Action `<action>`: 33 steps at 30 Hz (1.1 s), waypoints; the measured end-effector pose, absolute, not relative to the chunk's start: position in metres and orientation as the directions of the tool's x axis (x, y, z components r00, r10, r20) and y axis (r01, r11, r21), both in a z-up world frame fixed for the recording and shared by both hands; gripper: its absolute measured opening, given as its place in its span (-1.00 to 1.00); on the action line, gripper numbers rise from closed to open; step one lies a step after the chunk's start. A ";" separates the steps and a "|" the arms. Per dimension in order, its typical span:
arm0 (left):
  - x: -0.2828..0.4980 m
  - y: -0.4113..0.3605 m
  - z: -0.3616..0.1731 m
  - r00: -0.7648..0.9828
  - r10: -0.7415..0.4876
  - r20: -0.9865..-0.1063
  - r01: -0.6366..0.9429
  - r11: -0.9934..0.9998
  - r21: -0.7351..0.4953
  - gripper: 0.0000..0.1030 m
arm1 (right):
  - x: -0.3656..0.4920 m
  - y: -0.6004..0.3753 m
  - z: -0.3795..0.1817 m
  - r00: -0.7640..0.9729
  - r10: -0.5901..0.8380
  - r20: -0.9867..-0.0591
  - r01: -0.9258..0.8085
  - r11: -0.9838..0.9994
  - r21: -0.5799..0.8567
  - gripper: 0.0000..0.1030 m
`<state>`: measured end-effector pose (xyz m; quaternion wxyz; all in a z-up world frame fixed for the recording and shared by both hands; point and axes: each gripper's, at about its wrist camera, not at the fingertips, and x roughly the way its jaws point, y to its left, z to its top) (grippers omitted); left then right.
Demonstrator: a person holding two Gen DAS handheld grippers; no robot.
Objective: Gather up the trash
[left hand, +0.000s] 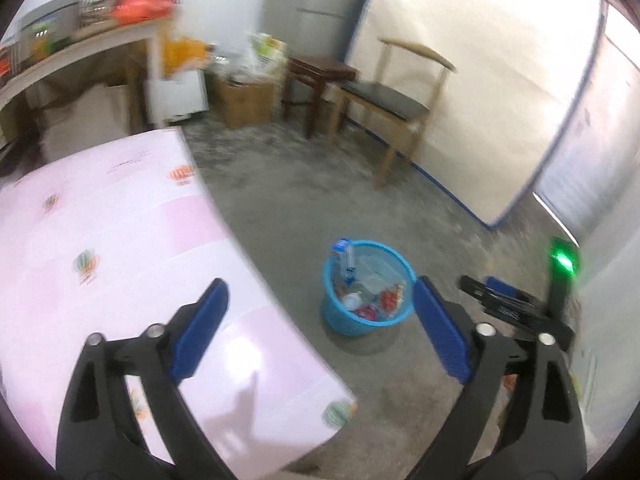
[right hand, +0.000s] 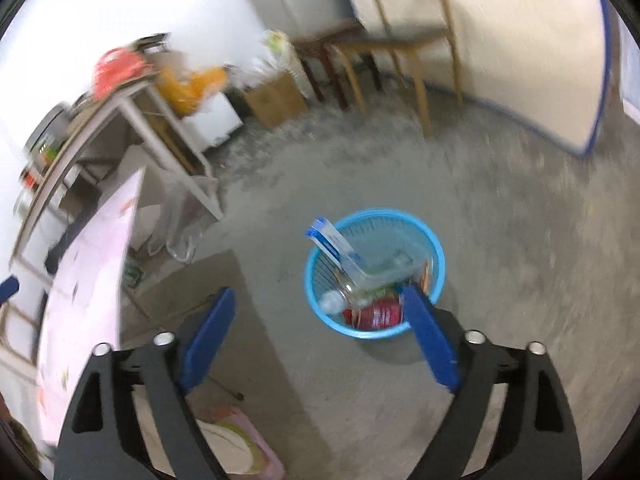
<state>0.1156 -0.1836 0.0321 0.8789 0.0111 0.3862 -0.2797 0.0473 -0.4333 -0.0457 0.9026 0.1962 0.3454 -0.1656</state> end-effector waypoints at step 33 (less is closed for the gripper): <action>0.022 -0.027 -0.030 0.639 0.164 -0.752 -0.152 0.985 0.086 0.80 | 0.004 -0.201 -0.021 0.606 -0.333 -0.722 0.368 0.922 -0.116 0.87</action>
